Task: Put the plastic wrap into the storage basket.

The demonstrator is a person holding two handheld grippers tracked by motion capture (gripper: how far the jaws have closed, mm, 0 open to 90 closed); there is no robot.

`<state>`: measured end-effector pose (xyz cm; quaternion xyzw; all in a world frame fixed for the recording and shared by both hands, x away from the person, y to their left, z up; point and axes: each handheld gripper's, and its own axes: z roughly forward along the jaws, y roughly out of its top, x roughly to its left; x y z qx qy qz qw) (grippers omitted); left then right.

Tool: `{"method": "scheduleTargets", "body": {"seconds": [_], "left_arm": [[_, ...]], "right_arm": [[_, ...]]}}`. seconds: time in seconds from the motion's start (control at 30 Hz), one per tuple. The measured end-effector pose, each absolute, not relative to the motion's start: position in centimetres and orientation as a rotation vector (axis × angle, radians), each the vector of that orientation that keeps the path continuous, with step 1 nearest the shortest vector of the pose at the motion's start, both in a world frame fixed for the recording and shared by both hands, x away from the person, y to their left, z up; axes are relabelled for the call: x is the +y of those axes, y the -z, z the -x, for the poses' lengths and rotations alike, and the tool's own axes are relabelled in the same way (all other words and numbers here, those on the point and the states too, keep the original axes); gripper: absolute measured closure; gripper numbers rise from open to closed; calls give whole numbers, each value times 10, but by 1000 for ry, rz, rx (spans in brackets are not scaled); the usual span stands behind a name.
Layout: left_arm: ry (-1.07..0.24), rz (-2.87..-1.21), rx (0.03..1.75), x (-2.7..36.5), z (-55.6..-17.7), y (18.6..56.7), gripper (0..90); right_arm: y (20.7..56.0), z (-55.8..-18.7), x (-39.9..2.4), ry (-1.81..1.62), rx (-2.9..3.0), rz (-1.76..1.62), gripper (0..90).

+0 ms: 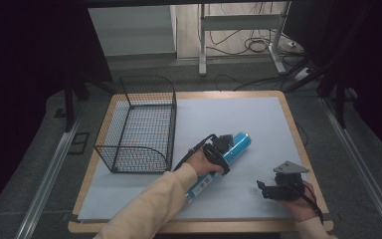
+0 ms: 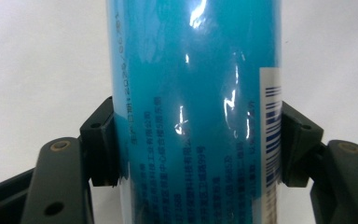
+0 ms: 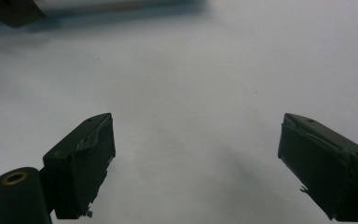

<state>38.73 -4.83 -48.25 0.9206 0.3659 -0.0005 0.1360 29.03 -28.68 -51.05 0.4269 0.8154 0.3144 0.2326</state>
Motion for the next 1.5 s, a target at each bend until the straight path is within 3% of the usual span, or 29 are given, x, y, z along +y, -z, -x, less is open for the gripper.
{"method": "scheduleTargets", "body": {"seconds": [1.5], "left_arm": [[-68, -2661, 978, -26, -396, 408, 312]], "right_arm": [[511, -291, -287, -865, 2238, -1178, 112]]}}
